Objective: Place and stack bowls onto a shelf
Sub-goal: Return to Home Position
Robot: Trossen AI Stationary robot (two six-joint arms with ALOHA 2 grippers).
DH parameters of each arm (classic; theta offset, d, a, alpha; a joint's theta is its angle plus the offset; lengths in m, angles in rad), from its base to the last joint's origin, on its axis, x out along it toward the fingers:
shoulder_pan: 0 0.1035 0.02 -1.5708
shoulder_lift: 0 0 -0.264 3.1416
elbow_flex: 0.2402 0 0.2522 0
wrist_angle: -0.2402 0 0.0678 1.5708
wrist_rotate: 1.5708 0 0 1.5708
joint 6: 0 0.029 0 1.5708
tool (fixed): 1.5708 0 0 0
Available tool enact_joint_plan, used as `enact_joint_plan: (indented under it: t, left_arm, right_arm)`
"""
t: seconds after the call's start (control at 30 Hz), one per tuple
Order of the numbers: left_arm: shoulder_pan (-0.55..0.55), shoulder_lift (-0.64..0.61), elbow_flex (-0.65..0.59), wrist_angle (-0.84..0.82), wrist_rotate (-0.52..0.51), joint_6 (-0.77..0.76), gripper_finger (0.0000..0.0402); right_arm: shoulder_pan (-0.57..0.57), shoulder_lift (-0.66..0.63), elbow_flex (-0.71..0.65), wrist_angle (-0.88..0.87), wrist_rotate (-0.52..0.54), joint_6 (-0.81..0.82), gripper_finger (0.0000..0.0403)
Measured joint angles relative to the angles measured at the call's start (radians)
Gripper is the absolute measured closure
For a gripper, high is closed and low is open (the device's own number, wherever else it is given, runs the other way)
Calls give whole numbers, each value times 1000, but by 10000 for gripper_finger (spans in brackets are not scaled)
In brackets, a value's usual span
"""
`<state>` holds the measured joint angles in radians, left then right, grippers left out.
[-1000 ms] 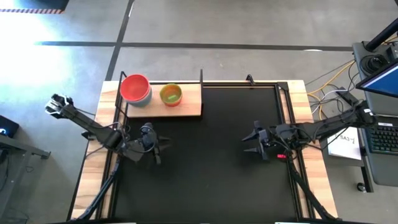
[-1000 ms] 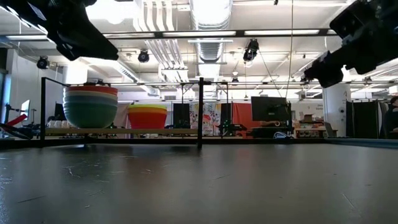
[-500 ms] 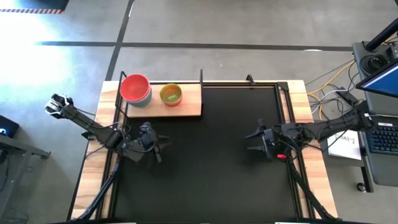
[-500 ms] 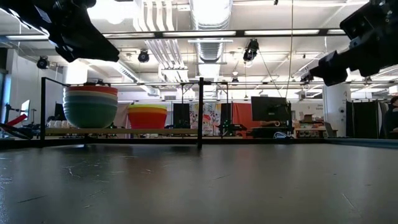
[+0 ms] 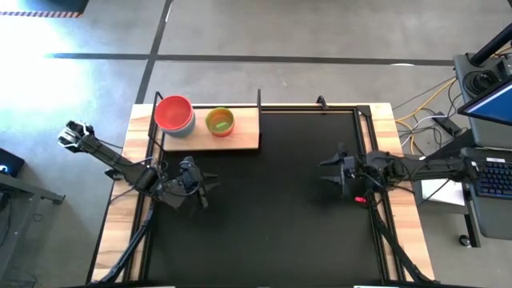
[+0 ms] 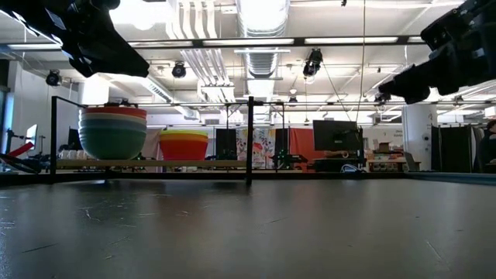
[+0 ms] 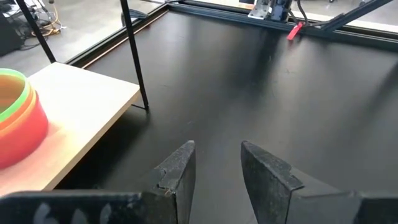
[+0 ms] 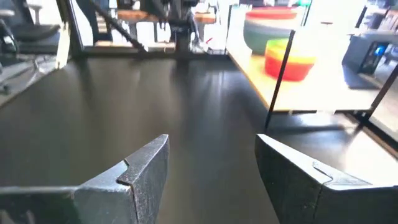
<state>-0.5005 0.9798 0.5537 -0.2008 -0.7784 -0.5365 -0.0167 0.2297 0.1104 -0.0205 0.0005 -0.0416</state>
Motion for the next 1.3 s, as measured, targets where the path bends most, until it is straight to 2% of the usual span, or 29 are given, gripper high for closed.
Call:
enact_joint_plan:
  t: [0.13, 0.27, 0.37, 0.43, 0.63, 0.73, 0.93, 1.03, 1.3]
  left_arm:
    - [0, 0, 0, 0, -1, 0, 291]
    - [0, 0, 0, 0, -1, 0, 291]
    - [0, 1, 0, 0, -1, 0, 291]
    - [0, 1, 0, -1, -1, 0, 291]
    - [0, 1, 0, -1, -42, 9, 291]
    - [0, 1, 0, -1, -51, 9, 291]
    - [0, 1, -1, -1, -50, 9, 291]
    - [0, 1, -1, -2, -41, 8, 291]
    - [0, 1, -1, -1, 10, 8, 291]
  right_arm:
    - [-54, -15, -6, 37, -36, -14, 177]
    - [-97, -14, -51, 183, -39, -49, 177]
    - [-126, -13, -98, 287, -93, -48, 177]
    - [-142, -9, -98, 295, -137, -34, 177]
    - [-164, -4, -98, 295, -124, -15, 177]
    - [-164, -4, -98, 293, -38, 71, 177]
    - [-164, -4, -98, 240, 242, 213, 177]
    - [-164, -4, -99, 235, 261, 195, 177]
    - [-165, -2, -99, 235, 263, -42, 177]
